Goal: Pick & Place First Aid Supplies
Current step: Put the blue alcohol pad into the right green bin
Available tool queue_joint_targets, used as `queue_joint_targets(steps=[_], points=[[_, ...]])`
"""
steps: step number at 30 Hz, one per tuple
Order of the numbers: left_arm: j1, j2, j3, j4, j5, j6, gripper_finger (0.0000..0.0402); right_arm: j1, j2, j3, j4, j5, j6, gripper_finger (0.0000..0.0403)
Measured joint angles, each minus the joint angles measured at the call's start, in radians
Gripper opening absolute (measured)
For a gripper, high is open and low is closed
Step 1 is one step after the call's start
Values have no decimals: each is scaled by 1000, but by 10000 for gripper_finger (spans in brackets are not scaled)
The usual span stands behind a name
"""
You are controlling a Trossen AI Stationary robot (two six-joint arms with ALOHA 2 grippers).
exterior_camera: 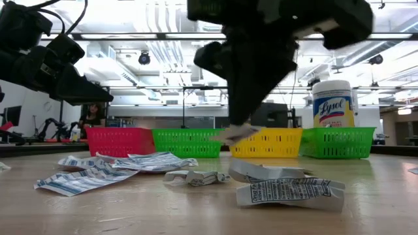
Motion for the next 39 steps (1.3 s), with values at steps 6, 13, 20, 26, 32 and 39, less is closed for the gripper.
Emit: queue_joint_targets(steps=[6,13,20,26,32,39], points=[[0,0,0,0,0,0,113,-7,0,75,-95,146,99,8],[0,0,0,2,0,0,113,-10,0,183,-334,386,323,8],[0,0,0,2,0,0,113,-12,-1,271,-614,607,573,8],[0,0,0,2,0,0,113,-26,-16,263,-780,698,803,8],[0,0,0,3,0,0,113,-62,-88,166,-779,708,942,8],[0,0,0,4,0,0,113,-109,-249,-15,-779,734,1184,8]])
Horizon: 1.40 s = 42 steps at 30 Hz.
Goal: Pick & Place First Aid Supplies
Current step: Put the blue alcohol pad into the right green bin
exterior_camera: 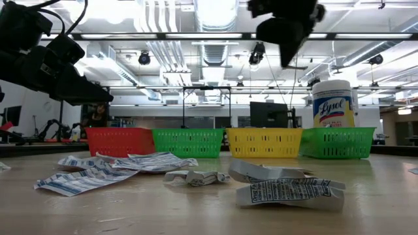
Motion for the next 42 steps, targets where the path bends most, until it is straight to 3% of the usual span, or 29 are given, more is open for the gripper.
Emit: queue_joint_targets(steps=[10,15,30,42], points=[[0,0,0,2,0,0,113,-52,-246,-273,23,-27,494,8],[0,0,0,3,0,0,113,-97,-310,-371,74,-119,588,8],[0,0,0,5,-1,0,113,-256,-320,-533,390,-244,418,8],[0,0,0,6,-1,0,113,-298,-320,-652,557,-307,398,8]])
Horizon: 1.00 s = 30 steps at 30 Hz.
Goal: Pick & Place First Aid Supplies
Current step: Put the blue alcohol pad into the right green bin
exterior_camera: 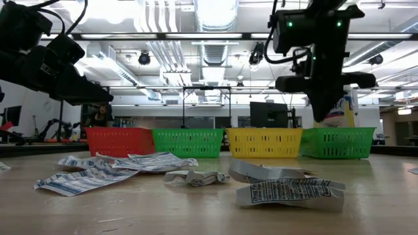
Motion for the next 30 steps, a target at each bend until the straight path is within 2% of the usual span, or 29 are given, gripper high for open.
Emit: queue_joint_targets(steps=[7,19,30], points=[[0,0,0,1,0,0,113,-4,0,-54,115,-12,-49,8],[0,0,0,1,0,0,113,-7,0,-55,127,-12,-114,12],[0,0,0,1,0,0,113,-7,0,-47,124,-16,-169,89]])
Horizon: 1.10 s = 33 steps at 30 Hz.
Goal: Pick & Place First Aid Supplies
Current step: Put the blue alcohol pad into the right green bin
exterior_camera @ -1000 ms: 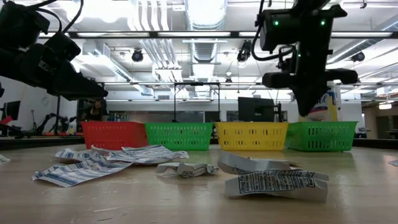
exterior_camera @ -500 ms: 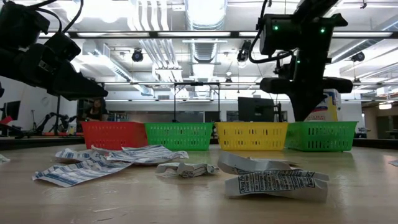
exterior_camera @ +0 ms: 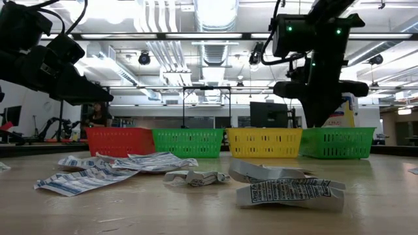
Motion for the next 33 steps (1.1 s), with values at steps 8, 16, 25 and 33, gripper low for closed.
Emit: queue_joint_targets(steps=[8,16,25,33], points=[[0,0,0,0,0,0,113,1,-14,129,-60,-94,-144,116],[0,0,0,0,0,0,113,41,-14,299,-174,-101,-198,104],[0,0,0,0,0,0,113,175,-14,393,-173,-101,-390,86],[0,0,0,0,0,0,113,282,-13,398,-171,-101,-552,84]])
